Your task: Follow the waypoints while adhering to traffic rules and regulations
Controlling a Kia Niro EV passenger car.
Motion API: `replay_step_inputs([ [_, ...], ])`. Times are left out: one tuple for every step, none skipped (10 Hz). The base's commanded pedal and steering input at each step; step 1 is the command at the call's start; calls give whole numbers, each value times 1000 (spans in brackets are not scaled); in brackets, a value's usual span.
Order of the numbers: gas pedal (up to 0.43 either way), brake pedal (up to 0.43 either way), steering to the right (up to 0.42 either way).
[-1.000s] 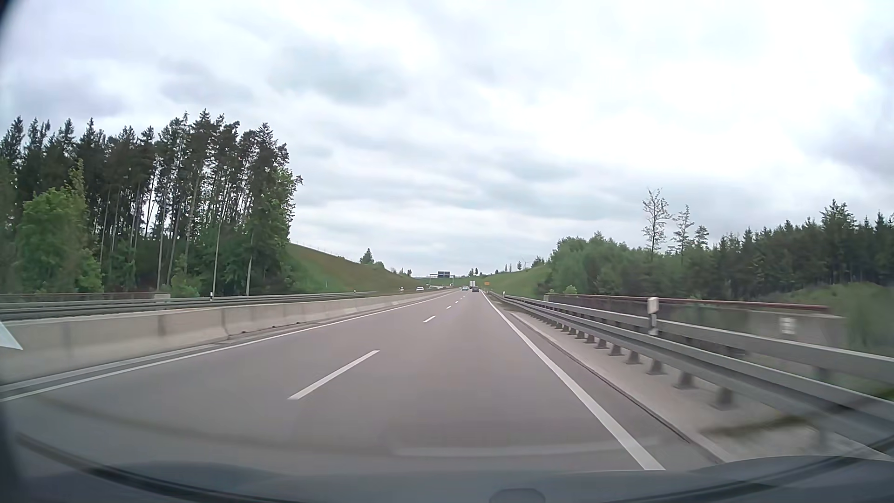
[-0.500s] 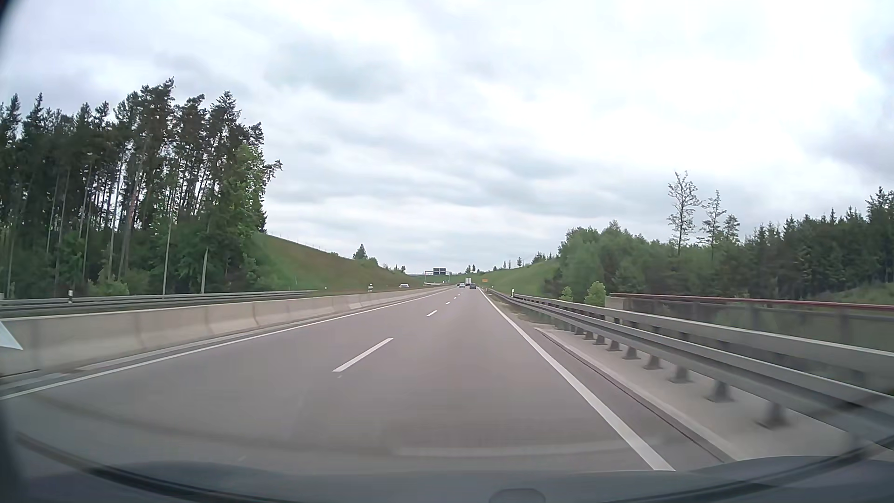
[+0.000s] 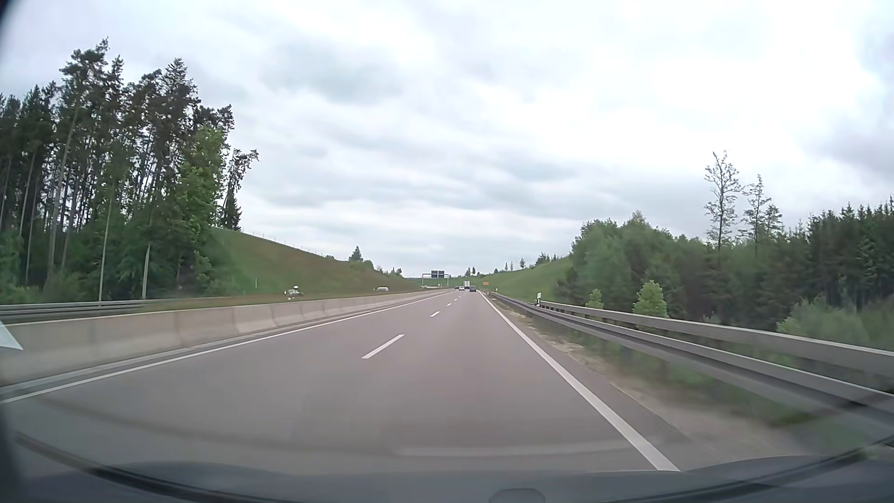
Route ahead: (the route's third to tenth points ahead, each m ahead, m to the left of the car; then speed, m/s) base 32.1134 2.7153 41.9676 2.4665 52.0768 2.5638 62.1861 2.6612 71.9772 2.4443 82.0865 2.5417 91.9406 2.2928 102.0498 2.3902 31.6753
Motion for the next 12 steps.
replay_step_inputs([
  [0, 0, 2],
  [0, 0, 2],
  [0, 0, 2],
  [0, 0, 2],
  [0, 0, 1],
  [0, 0, 0],
  [0, 0, 0],
  [0, 0, 0],
  [0, 0, 0],
  [0, 0, 0],
  [0, 0, 0],
  [0, 0, 0],
])
